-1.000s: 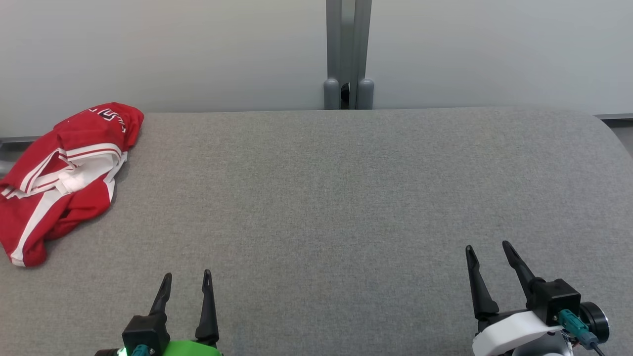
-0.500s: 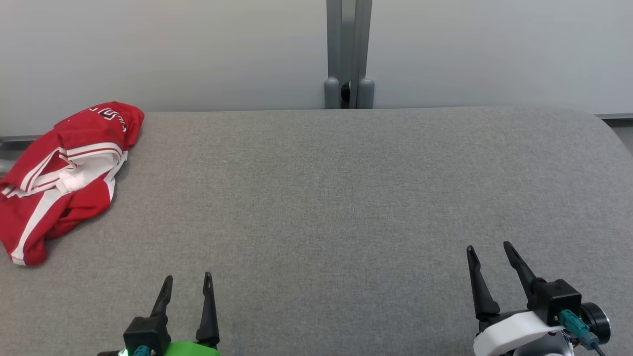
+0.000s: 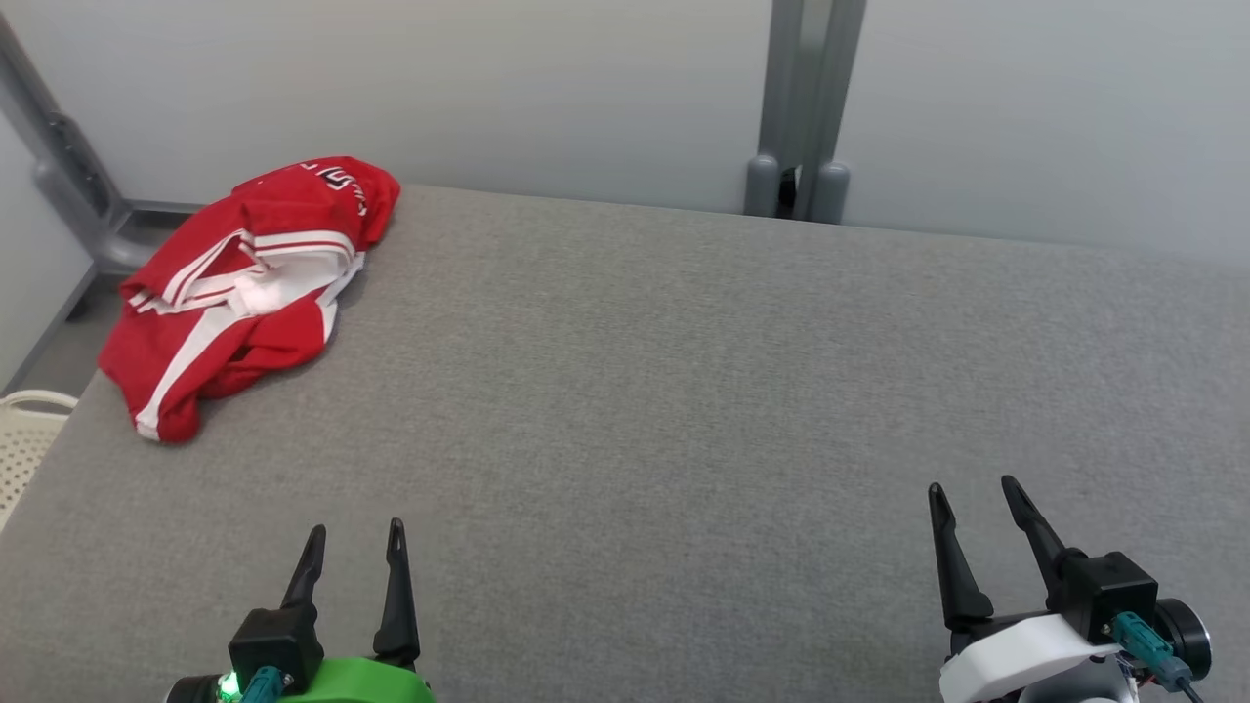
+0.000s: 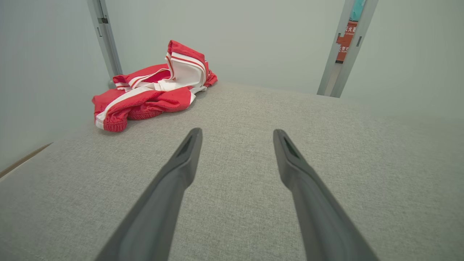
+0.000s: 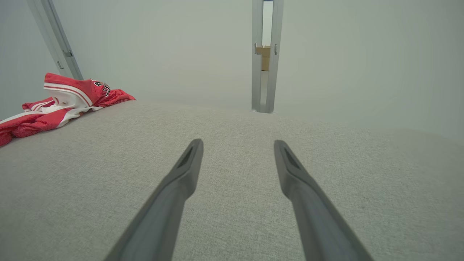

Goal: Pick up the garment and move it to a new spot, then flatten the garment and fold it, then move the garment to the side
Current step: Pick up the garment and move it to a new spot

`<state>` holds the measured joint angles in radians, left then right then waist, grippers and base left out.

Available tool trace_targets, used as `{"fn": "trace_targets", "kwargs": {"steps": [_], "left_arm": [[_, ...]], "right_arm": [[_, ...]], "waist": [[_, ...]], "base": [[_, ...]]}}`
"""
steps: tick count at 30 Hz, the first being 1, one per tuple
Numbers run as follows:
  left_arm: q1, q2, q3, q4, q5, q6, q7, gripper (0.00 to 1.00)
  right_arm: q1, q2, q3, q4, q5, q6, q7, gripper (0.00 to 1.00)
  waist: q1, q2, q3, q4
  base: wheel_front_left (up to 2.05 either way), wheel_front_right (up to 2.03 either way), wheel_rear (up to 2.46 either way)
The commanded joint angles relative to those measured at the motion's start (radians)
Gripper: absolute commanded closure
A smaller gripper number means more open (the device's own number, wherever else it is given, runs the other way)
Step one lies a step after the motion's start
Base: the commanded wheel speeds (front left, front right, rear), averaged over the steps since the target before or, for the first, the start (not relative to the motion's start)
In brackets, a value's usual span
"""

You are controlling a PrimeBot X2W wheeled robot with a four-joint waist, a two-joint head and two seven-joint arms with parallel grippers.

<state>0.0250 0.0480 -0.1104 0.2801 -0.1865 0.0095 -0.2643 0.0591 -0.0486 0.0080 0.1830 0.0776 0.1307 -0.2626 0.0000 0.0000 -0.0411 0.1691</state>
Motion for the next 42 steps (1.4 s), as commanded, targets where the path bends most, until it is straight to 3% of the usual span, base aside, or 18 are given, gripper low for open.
{"fn": "trace_targets", "kwargs": {"steps": [1, 13, 28, 32, 38, 42], "left_arm": [[-0.014, 0.006, 0.005, -0.005, -0.002, -0.001, 0.000, 0.00], [-0.017, 0.005, 0.041, -0.019, 0.008, -0.005, 0.000, 0.00], [0.005, 0.004, 0.059, -0.045, -0.016, 0.010, 0.000, 0.00], [-0.008, 0.006, 0.059, -0.030, -0.014, -0.003, 0.000, 0.00], [-0.110, 0.080, 0.129, -0.062, -0.002, -0.015, 0.000, 0.00], [-0.251, 0.177, 0.171, -0.077, 0.007, -0.031, 0.006, 0.00]], "right_arm": [[-0.004, -0.003, 0.000, -0.004, 0.012, 0.000, -0.004, 0.00], [-0.030, -0.003, 0.039, 0.007, 0.023, 0.000, -0.004, 0.00], [-0.040, -0.004, 0.053, 0.013, 0.009, 0.000, -0.004, 0.00], [-0.029, -0.004, 0.035, -0.006, 0.000, 0.000, -0.004, 0.00], [-0.047, -0.004, 0.035, -0.060, -0.026, 0.000, -0.003, 0.00], [-0.085, -0.004, 0.049, -0.093, -0.065, 0.000, -0.004, 0.00]], "waist": [[0.0000, 0.0000, 0.005, 0.108], [0.0000, 0.0000, 0.013, 0.313], [0.0000, 0.0000, 0.041, 0.334], [0.0000, 0.0000, 0.051, 0.330], [0.0000, 0.0000, 0.113, 0.303], [0.0000, 0.0000, 0.179, 0.266]], "base": [[0.00, 0.00, 0.00], [0.00, 0.00, 0.00], [0.00, 0.00, 0.00], [0.00, 0.00, 0.00], [0.00, 0.00, 0.00], [0.00, 0.00, 0.00]]}}
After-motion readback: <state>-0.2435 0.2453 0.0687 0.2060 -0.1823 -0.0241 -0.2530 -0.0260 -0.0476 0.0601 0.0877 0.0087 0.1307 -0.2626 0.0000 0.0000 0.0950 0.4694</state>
